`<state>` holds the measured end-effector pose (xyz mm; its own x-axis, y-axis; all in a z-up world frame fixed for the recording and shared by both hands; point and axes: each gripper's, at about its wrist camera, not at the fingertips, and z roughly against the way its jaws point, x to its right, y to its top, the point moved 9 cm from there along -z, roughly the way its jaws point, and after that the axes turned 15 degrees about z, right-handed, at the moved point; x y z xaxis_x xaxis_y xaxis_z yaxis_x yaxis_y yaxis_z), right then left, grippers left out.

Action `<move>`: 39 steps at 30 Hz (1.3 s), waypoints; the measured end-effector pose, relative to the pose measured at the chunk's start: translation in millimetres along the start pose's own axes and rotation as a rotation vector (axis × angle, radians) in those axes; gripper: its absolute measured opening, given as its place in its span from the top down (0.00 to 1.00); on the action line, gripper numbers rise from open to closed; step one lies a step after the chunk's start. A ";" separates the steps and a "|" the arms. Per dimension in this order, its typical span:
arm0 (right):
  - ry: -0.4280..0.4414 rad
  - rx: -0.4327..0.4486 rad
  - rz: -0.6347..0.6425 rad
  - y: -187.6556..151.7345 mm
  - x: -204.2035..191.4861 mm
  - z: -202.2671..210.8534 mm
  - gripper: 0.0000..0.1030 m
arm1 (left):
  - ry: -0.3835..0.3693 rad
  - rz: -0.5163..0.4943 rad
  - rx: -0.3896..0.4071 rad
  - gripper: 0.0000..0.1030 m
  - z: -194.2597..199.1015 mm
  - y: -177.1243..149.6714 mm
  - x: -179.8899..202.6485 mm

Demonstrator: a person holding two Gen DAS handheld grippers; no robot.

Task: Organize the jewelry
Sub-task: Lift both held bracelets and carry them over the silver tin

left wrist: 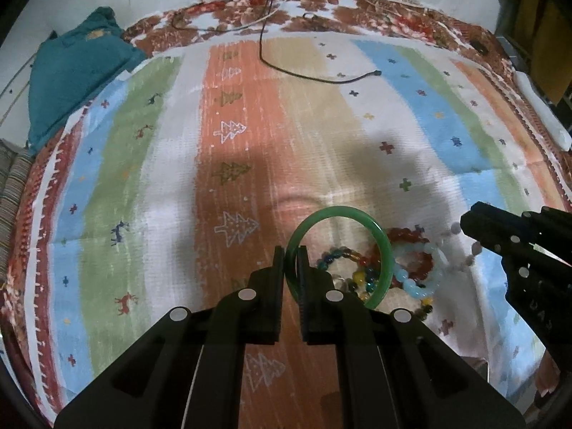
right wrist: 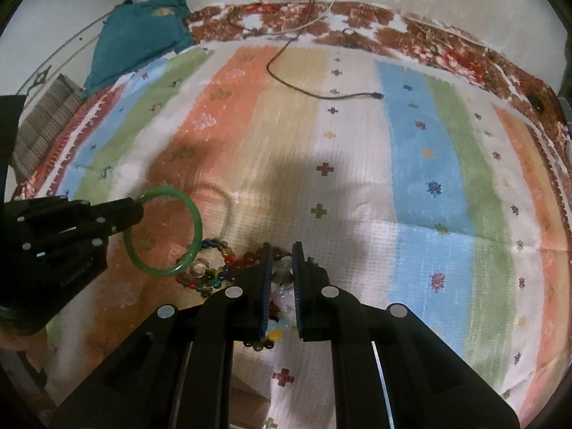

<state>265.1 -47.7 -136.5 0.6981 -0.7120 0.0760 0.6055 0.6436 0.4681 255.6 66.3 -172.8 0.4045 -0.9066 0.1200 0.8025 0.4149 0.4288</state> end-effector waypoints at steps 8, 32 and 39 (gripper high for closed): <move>-0.025 0.076 0.008 1.5 -5.1 32.6 0.88 | -0.023 0.001 0.057 0.94 31.3 -1.2 5.9; -0.079 0.230 -0.005 -14.1 -23.8 96.2 0.88 | -0.041 -0.031 0.128 0.94 84.3 -33.2 5.3; -0.080 0.240 -0.014 -25.7 -27.1 106.8 0.88 | -0.065 -0.031 0.137 0.93 94.2 -45.2 8.7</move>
<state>189.8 -75.0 -56.5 0.6523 -0.7462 0.1328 0.5002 0.5555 0.6642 181.5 32.3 -106.8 0.3476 -0.9237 0.1609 0.7450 0.3763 0.5507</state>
